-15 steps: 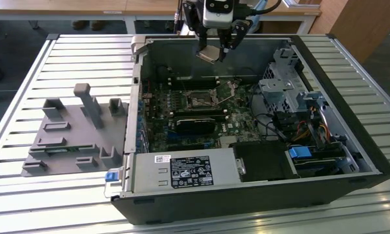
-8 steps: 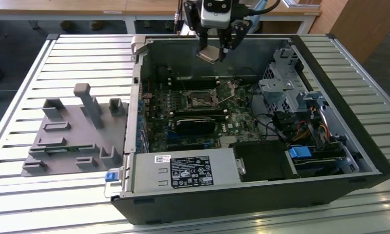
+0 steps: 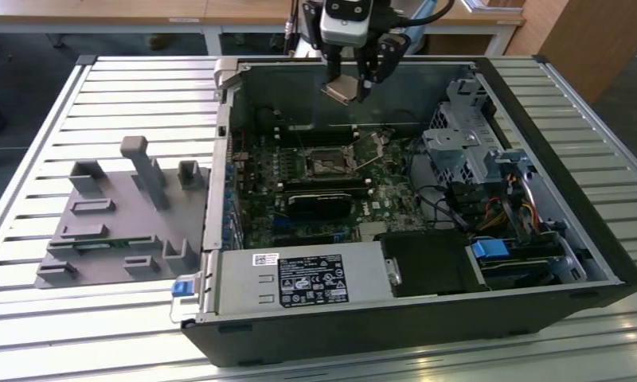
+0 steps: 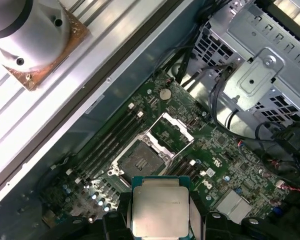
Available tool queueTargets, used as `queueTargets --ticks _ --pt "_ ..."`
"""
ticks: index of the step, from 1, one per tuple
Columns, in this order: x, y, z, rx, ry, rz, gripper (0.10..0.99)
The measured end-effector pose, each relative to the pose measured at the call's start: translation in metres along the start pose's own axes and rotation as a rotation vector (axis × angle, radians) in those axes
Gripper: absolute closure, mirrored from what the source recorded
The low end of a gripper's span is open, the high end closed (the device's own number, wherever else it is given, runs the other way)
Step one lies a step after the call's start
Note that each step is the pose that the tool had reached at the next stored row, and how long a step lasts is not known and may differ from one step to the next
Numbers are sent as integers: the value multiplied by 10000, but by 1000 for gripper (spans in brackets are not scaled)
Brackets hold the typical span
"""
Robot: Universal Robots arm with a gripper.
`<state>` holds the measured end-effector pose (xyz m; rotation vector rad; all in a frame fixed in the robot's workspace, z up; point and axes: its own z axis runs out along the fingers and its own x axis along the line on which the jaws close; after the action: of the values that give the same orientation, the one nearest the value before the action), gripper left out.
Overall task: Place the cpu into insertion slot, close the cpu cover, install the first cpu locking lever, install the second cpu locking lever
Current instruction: 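Place the cpu into insertion slot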
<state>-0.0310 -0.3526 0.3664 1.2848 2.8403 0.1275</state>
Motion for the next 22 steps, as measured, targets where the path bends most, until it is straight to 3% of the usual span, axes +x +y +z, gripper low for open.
queueTargets --ticks 13,22 --pt "0 -1 17 -7 -118 1271 545" --pt "0 -3 40 -4 -175 1821 545"
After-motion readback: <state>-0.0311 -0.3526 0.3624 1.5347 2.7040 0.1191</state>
